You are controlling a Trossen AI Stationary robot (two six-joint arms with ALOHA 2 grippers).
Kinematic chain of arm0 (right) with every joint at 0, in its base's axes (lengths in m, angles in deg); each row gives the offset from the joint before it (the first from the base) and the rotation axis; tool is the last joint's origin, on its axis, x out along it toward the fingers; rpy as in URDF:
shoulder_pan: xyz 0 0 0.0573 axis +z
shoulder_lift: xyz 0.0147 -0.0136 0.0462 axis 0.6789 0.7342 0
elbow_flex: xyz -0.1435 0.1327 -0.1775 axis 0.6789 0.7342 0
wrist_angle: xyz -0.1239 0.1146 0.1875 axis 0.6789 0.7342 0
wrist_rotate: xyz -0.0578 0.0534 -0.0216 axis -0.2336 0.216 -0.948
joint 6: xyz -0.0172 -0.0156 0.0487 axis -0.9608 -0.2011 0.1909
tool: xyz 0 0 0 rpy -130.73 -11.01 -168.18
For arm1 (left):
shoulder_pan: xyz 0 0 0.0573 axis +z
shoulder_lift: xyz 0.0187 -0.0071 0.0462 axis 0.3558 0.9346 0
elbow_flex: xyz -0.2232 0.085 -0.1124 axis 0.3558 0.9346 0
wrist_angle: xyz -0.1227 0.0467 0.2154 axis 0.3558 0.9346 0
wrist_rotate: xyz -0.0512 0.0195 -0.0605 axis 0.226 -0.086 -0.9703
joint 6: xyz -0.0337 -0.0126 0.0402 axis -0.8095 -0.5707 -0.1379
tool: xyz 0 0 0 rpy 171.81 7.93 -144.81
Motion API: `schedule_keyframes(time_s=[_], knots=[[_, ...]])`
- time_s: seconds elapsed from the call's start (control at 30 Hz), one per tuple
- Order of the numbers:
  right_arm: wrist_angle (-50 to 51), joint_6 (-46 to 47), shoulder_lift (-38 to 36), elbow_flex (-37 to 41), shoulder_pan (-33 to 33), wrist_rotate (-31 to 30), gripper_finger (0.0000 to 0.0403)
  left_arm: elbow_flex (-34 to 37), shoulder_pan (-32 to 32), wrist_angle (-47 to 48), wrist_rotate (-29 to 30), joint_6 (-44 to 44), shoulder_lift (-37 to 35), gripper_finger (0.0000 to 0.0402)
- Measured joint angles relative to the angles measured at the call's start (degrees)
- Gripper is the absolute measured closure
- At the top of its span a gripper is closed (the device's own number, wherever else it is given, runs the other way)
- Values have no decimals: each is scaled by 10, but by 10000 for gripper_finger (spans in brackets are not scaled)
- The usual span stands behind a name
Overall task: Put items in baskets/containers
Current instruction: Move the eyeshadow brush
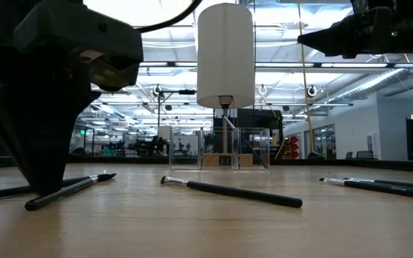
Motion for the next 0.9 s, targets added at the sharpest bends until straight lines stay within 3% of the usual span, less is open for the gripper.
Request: schedule_keyframes(time_s=[0.37,0.9], knots=[[-1,1,0,0,0,0,403,-1,0,49,-28,-22,1,371],[-1,5,0,0,0,0,403,0,15,123,-22,-9,2,371]])
